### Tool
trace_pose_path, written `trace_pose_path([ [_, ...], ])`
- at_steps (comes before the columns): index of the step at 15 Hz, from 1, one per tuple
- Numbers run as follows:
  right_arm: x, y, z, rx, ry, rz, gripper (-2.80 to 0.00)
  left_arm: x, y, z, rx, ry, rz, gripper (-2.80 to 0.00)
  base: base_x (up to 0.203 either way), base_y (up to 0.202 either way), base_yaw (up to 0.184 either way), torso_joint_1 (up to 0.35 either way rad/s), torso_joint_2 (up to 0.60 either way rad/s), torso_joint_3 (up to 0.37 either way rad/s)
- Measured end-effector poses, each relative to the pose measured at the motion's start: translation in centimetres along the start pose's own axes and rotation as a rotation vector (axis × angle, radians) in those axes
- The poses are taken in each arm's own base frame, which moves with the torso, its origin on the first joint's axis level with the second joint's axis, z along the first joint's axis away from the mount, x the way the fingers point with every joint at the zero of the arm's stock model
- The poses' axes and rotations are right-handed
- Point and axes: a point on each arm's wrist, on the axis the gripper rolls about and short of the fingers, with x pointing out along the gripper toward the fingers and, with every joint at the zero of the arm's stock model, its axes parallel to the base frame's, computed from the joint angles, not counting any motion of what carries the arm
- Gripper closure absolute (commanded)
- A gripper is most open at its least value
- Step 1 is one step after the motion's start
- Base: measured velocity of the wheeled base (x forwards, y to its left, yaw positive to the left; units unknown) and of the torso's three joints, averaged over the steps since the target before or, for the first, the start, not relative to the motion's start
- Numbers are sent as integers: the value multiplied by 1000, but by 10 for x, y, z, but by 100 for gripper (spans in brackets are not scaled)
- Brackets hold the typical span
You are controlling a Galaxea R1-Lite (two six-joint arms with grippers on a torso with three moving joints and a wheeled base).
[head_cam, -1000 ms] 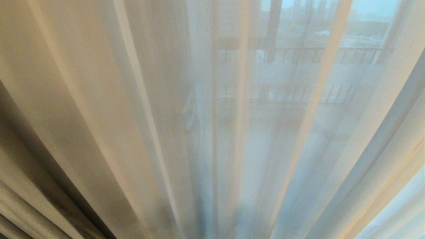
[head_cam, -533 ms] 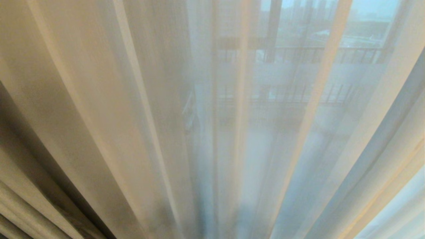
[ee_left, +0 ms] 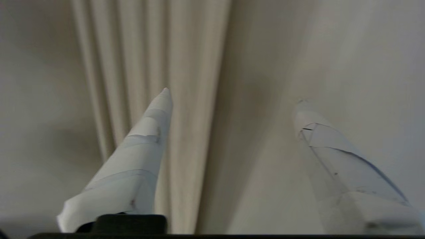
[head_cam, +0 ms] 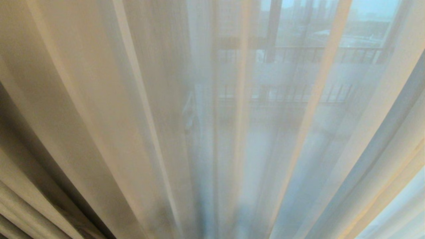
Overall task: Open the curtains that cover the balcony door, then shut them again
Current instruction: Close the outer curtains on both sides
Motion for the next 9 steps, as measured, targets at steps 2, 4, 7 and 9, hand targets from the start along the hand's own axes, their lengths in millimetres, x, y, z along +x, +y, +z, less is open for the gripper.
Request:
trace_pose_path([
  [2,0,0,0,0,0,2,0,31,2,2,3,10,47,-280,0,0,0,0,0,0],
  [4,0,0,0,-1,0,3,0,61,4,0,5,23,80,-280,0,0,0,0,0,0],
  [7,0,0,0,0,0,3,0,103,7,-7,11,47,112,-280,0,0,0,0,0,0],
  [9,0,0,0,0,0,3,0,128,7,-12,14,57,124,-280,0,0,0,0,0,0],
])
